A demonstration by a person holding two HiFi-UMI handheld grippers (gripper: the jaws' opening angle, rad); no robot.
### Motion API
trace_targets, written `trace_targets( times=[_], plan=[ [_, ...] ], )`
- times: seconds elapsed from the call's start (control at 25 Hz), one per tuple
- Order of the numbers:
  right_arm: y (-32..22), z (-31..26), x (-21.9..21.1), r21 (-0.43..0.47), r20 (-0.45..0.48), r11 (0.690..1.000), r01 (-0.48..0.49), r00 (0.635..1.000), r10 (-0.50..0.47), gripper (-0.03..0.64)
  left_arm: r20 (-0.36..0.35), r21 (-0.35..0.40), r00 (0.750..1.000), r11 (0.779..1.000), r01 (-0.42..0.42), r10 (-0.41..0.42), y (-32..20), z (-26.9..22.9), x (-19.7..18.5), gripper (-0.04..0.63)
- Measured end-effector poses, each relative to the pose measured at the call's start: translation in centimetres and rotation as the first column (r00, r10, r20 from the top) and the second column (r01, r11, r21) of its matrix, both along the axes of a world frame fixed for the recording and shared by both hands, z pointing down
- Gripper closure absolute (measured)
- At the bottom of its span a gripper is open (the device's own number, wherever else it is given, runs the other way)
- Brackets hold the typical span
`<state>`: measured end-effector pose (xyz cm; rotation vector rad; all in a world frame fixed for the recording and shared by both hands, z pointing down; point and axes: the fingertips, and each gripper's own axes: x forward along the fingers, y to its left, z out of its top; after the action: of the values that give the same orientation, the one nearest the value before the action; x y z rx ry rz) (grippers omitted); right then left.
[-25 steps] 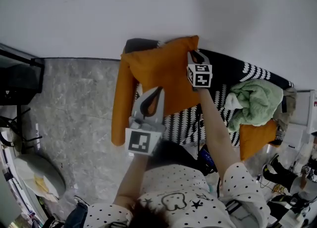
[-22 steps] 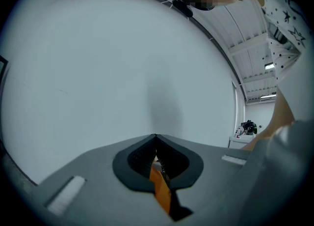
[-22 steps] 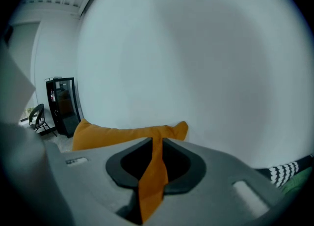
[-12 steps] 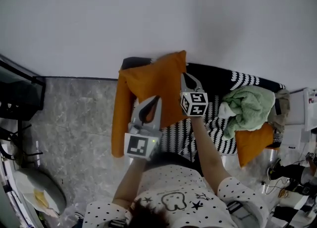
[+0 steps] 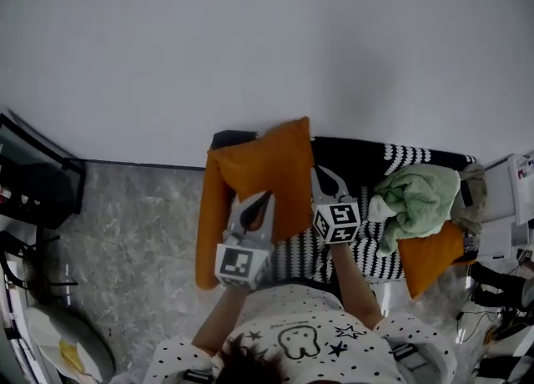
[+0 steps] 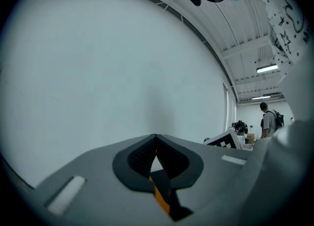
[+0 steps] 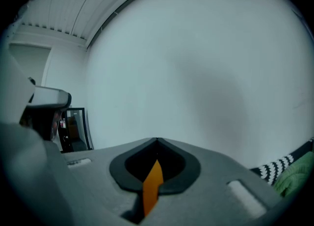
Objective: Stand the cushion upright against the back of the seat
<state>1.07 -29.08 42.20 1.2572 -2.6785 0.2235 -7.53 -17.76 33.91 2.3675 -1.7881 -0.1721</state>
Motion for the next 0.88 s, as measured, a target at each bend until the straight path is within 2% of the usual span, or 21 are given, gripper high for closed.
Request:
trace_targets(
  times=[0.28, 0.48, 0.88],
  plan=[
    [2.4, -3.3, 0.6, 0.063, 0.016, 0.998, 0.01, 1.0, -0.011, 0.62, 0.008, 0.024, 0.999, 0.999, -0.047, 0.047, 1.1, -1.1, 0.5, 0.604],
    [4.3, -4.2, 0.5, 0.079, 0.015, 0.996, 0.04, 0.999, -0.041, 0.62, 0.027, 0.011, 0.998, 0.998, -0.055, 0.055, 1.7, -0.6, 0.3, 0.604],
    [8.6, -4.8, 0.6, 0.101, 0.017, 0.99, 0.095, 0.995, -0.097, 0.62, 0.0, -0.037, 0.998, 0.997, -0.066, 0.066, 2.7, 0.8, 1.2, 0.603]
  ],
)
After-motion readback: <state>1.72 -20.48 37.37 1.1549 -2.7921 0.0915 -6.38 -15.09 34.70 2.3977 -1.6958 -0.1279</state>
